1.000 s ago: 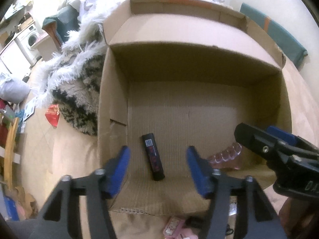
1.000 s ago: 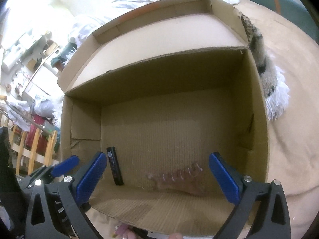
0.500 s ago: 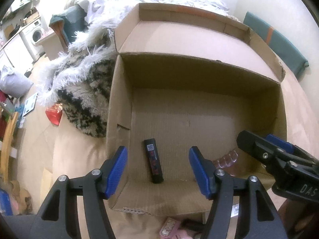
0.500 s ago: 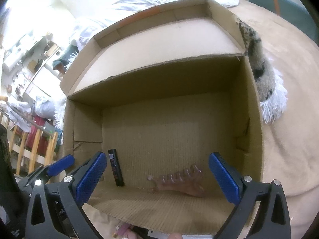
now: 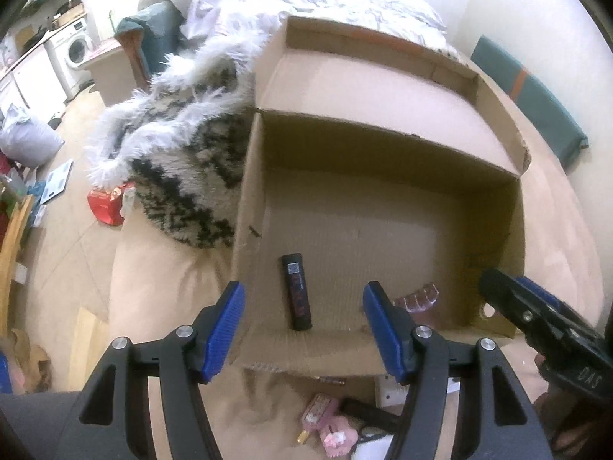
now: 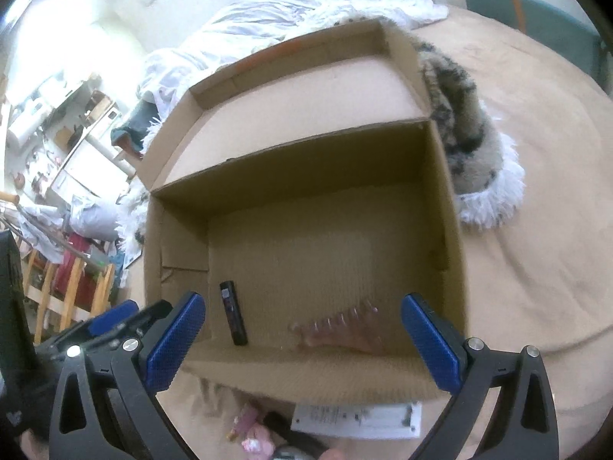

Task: Organize rigid objects
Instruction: 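Open both tools to release the lighter and clip, then withdraw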

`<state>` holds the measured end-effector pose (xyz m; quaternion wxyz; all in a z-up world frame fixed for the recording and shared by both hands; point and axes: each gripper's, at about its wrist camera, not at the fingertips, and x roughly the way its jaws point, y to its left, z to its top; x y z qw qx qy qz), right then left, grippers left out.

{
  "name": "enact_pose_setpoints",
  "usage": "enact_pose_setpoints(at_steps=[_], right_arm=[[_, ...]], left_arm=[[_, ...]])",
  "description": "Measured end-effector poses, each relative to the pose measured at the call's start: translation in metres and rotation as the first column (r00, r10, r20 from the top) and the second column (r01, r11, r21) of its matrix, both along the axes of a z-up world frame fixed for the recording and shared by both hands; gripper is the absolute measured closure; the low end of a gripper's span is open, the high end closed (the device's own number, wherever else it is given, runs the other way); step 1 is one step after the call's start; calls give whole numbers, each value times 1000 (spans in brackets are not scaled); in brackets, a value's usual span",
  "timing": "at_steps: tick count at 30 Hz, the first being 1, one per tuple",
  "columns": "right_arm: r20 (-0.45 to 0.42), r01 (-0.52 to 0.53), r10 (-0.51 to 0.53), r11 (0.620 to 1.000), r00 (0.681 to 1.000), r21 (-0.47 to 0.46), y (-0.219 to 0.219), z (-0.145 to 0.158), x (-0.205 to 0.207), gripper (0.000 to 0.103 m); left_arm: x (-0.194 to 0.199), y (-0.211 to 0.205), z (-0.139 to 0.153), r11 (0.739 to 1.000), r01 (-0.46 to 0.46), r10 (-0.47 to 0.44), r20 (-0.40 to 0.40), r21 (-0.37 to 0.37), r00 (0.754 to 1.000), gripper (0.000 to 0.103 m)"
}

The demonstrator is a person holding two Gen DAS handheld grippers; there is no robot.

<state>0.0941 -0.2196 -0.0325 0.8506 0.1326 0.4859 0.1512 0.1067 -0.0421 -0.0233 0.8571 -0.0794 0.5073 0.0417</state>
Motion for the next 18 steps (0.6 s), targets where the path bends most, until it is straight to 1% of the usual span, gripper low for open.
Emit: enact_pose_setpoints(at_steps=[3,6,10,14,18], right_arm=[[7,3,-3,1000,1000,15,-6,7,-9,0],[2,-17,17,1000,1000,21,-8,10,-16,0],[-38,-22,23,999,999,37,-10,4,-28,0],[-49,-26,27,999,998,24,-11,2,-45,0],[-63,-22,23,999,998,24,-17,-4,-60,0]], left_arm=[[-11,4,6,1000,-14,14,6,2,1000,42],[-23,9,9,1000,-17,17,3,2,1000,42],[-38,16,2,999,-34,34,-37,-9,999,42],[-56,23,-4,998,-52,50,-59,-27,997,42],[-67,28,-12,998,-59,58,-68,-16,996,42]])
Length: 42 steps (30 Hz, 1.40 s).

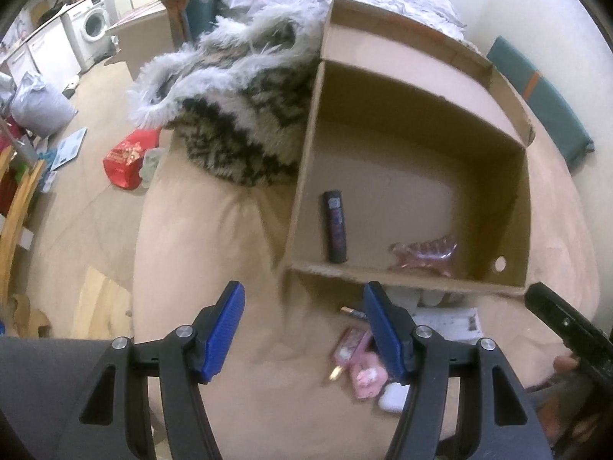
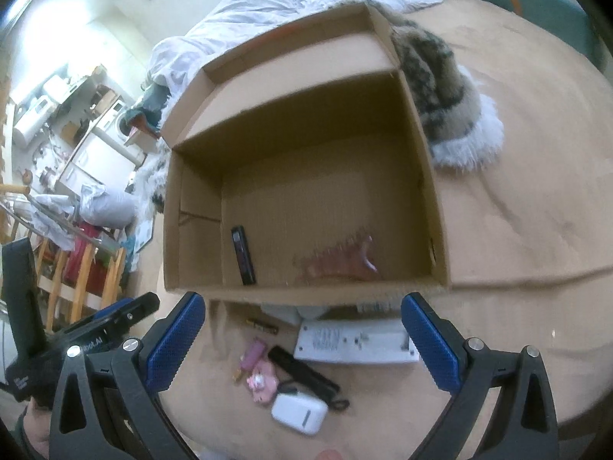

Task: Organize rigid objects
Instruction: 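Open both tools to release the lighter and clip, then withdraw, then grasp the pink perfume bottle with the left tool while the right tool grasps the white device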

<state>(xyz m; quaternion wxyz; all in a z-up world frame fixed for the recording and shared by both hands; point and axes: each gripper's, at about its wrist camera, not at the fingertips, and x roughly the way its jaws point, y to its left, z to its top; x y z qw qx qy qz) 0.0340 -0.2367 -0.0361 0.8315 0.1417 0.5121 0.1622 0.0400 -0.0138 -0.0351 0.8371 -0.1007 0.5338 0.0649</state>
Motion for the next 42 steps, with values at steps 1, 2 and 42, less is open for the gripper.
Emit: enact_pose_setpoints(at_steps=[1,2,42], right_arm=[[-6,4,-4,1000,1000,1,-2,-2,-3,0],[-12,10,-10,1000,1000,1,-5,-5,-6,0],[-326,97,-108,994,939,-49,-18,-93,24,0]], left_arm=[[-2,2,-2,1000,-3,3,-3,7,1000,42],[-4,4,-4,1000,-7,7,-6,10,1000,42],[24,-56,-119,973,202,-227,-302,-112,926,82]])
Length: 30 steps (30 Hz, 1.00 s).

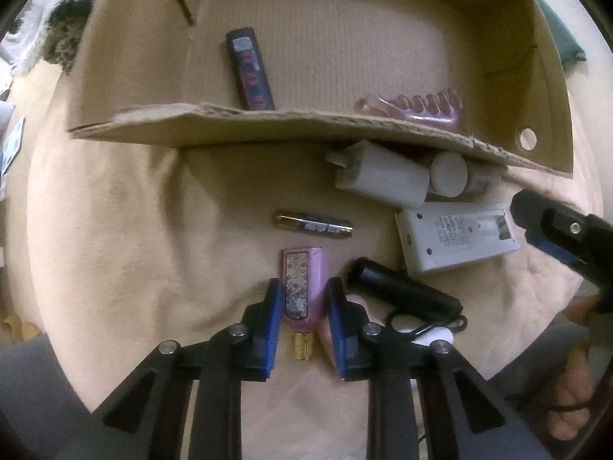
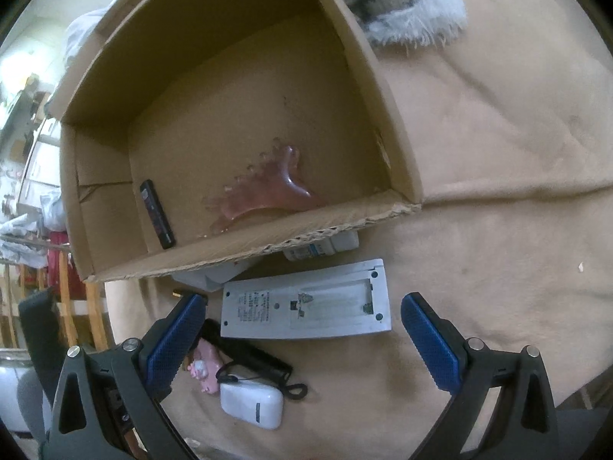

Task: Organize rigid objects
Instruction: 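Grasp the pink perfume bottle with the left tool while the right tool grasps the white device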

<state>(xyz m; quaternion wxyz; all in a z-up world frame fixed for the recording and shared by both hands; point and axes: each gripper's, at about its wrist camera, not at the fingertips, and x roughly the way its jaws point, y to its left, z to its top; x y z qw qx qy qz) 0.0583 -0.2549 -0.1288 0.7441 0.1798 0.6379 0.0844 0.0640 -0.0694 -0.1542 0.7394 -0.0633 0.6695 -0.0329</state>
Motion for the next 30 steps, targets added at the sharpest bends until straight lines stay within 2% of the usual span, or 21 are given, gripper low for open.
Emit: enact_pose_setpoints(at_steps=[6,11,13,16,18,20,24,30], right_arm=[[-99,112,-102,988,990,110,-22,-19,-14,0],[-121,217,-200,965,972,146,-31,-37,-17,0],[-108,241,-224,951,969,196,-31,-39,-14,6],[-102,281,-264,929,959,242,-34,-41,-14,21],[-94,300,-285,918,954,261,-38,-39,-17,52],[-69,298,-291,906,954,302,-40,-34,-20,65],[-13,235,-246,907,969,350,-29,-22,-16,64],[-79,217,-202,927,976,305,-9,-49,-3,65]], left_arm=[[5,8,18,997,-72,70,48,33,996,82],[9,12,26,995,-95,94,63,19,994,82],[8,13,29,996,-94,92,69,14,993,82],[6,18,30,994,-105,104,78,5,991,82],[-1,28,35,992,-122,123,70,-16,990,82],[-5,35,37,991,-133,135,65,-34,989,82],[-8,35,43,991,-133,135,75,-30,988,82],[-4,35,39,990,-139,140,74,-14,987,82]])
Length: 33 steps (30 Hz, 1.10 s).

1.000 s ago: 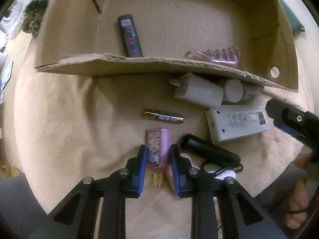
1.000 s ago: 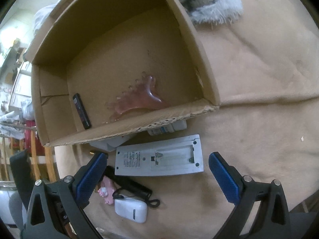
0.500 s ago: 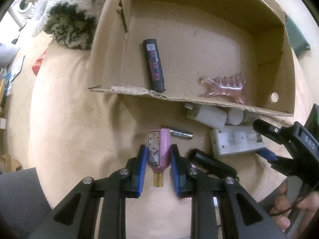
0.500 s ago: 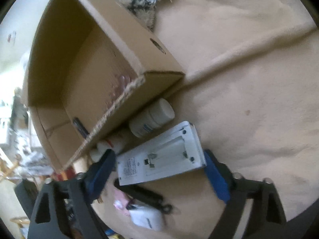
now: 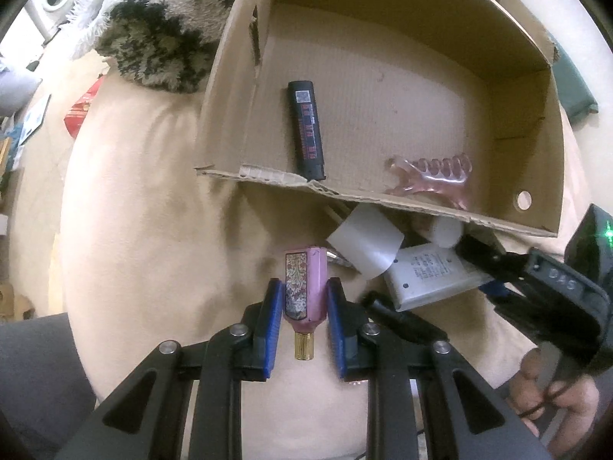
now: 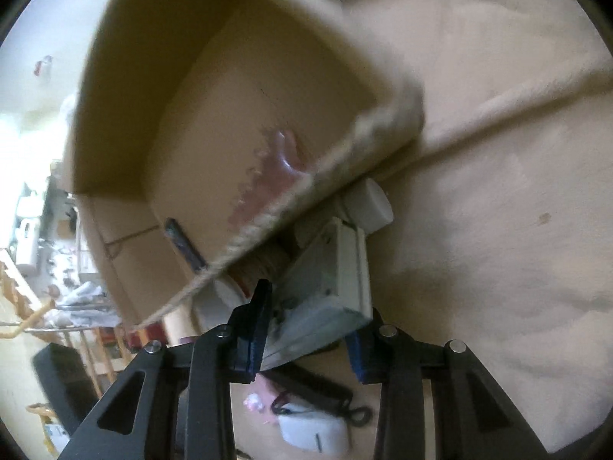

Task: Organize rigid objects
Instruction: 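Grasp the pink perfume bottle with the left tool while the right tool grasps the white device, then carry the perfume bottle and white device into the box with both tools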

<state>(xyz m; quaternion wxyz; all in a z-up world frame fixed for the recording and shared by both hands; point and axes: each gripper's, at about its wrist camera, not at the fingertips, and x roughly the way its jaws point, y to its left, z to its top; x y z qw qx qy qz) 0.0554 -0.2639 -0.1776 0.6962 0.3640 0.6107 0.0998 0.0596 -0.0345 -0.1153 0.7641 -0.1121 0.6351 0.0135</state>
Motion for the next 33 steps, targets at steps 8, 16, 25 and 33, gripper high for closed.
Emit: enact_pose_setpoints(at_steps=[8,16,25,33], right_arm=[[77,19,-16,999,997,-35,10,32,-13,77],[183,21,-5,996,983,-88,9,67,-38,80],[248,24,11,990,969,-137,3,100,-43,80],[358,-4,45,994,933,-113,-7,143,-52,80]], left_arm=[[-4,14,12,996,-92,92,22,-17,996,82],[-9,35,23,985,-171,169,68,24,983,82],[-23,39,35,980,-167,155,107,111,982,82],[-33,45,61,979,-188,178,118,83,977,82]])
